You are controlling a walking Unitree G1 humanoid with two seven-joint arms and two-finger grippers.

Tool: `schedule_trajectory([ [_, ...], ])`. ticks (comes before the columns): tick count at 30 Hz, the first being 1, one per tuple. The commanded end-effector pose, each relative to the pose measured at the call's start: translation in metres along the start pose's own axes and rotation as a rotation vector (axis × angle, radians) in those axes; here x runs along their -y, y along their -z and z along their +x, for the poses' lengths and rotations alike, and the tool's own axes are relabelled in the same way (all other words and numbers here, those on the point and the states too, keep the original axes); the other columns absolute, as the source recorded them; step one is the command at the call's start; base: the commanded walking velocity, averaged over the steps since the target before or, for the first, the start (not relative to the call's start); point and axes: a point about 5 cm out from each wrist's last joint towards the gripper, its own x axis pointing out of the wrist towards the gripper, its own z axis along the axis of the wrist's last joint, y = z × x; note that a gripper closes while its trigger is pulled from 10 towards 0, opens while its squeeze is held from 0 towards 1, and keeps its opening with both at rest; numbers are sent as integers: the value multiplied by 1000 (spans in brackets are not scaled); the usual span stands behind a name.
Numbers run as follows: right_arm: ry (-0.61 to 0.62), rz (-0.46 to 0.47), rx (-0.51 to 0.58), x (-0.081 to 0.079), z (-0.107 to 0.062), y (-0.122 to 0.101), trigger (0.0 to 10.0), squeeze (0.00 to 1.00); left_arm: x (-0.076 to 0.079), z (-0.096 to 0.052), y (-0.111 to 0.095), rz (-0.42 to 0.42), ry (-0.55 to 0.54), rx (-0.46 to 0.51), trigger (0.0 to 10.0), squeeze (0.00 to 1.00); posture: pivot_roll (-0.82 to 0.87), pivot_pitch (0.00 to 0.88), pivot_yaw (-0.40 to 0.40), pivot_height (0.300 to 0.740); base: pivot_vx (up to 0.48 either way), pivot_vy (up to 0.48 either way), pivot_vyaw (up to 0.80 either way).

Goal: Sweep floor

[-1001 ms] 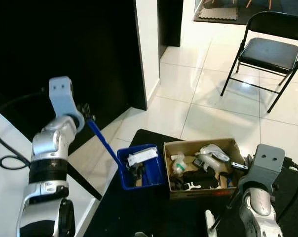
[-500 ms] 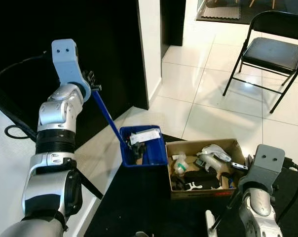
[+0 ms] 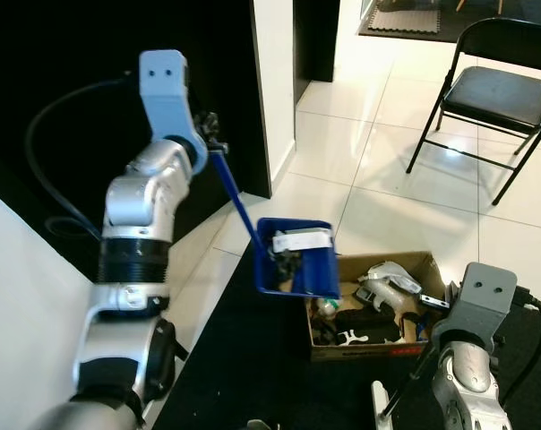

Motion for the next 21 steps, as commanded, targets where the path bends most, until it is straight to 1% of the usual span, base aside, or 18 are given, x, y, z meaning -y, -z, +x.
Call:
schedule_trajectory([
  [1,2,2,6,-1,-1,1,10000,0,12,-4,-7,32,9,63,10000,0,-43,146,88,740,0,0,0],
  [2,2,2,6,-1,-1,1,10000,0,12,-4,-7,32,9,63,10000,0,-43,146,88,740,0,0,0],
  [4,1,4,5,-1,-1,1,10000,0,23,-5,1,46,14,68,10000,0,-45,146,90,740,0,0,0],
  [7,2,4,5,-1,-1,1,10000,0,34,-8,8,70,18,78,10000,0,-47,146,91,740,0,0,0],
  [8,2,4,5,-1,-1,1,10000,0,34,-8,8,70,18,78,10000,0,-47,146,91,740,0,0,0],
  [10,3,3,5,-1,-2,2,10000,0,41,-10,12,111,18,107,10000,0,-51,145,93,740,0,0,0],
  [12,3,4,5,-1,-2,2,10000,0,50,-14,19,211,35,145,10000,0,-51,145,93,740,0,0,0],
  [14,4,4,5,-1,-2,2,10000,0,55,-18,25,261,55,158,10000,0,-55,142,97,740,0,0,0],
  [18,5,5,6,-1,-2,2,10000,0,62,-27,34,301,84,172,10000,0,-57,142,96,740,0,0,0],
  [21,5,4,6,-1,-2,2,10000,0,65,-30,35,316,96,186,10000,0,-57,142,96,740,0,0,0],
])
